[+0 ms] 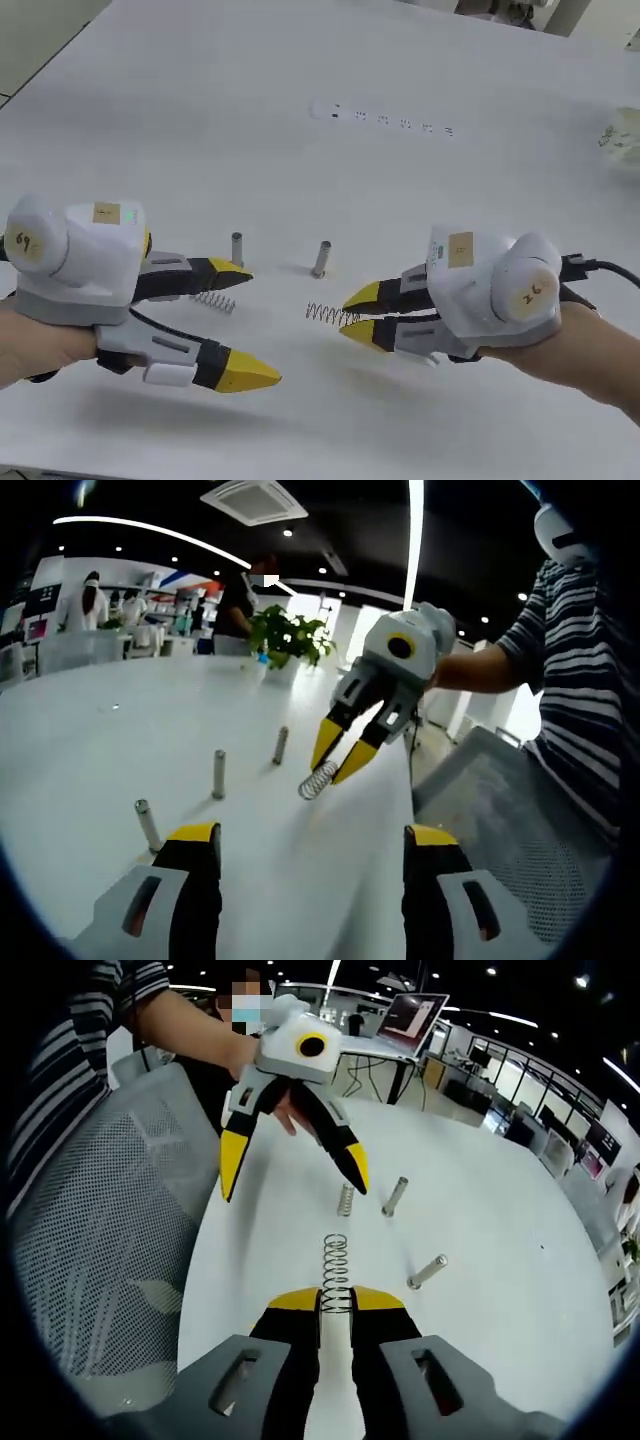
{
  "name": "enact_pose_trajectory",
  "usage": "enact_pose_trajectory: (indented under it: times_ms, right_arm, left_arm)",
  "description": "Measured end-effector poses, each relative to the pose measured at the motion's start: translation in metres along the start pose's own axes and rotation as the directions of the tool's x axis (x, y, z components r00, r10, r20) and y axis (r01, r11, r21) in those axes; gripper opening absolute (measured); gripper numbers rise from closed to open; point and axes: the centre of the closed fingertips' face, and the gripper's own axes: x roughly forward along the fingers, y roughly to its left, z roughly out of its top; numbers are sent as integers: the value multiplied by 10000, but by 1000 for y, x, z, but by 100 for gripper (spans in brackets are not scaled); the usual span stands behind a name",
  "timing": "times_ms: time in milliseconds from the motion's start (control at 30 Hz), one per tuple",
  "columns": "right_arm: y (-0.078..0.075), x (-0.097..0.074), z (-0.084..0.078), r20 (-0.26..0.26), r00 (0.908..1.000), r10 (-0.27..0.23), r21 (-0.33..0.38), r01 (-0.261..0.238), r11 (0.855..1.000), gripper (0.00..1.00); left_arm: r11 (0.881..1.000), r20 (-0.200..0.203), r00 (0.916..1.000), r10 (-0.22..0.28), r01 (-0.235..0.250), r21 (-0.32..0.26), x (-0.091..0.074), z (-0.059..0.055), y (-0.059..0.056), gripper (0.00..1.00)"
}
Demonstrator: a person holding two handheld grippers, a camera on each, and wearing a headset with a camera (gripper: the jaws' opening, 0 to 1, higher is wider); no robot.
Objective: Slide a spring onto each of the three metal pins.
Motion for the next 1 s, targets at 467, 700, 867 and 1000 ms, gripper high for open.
enact_pose_trajectory:
  times_ms: [467, 700, 867, 1000]
  right_arm:
    - [4, -2, 11, 266, 9995, 148, -159, -143, 9998, 8]
    - [3, -4, 20, 434, 9989, 158, -325, -144, 9994, 8]
    - [4, -5, 21, 463, 9987, 205, -425, -186, 9989, 8]
    - [4, -5, 19, 439, 9988, 197, -404, -179, 9990, 8]
  left_arm:
    - [9983, 394, 9983, -429, 413, 405, 12, 18, -3, 44]
    - [9969, 471, 9972, -577, 550, 560, 20, 21, -5, 31]
    - [9948, 448, 9958, -793, 762, 670, 24, 23, -10, 26]
    - [9938, 433, 9952, -873, 840, 732, 27, 23, -12, 21]
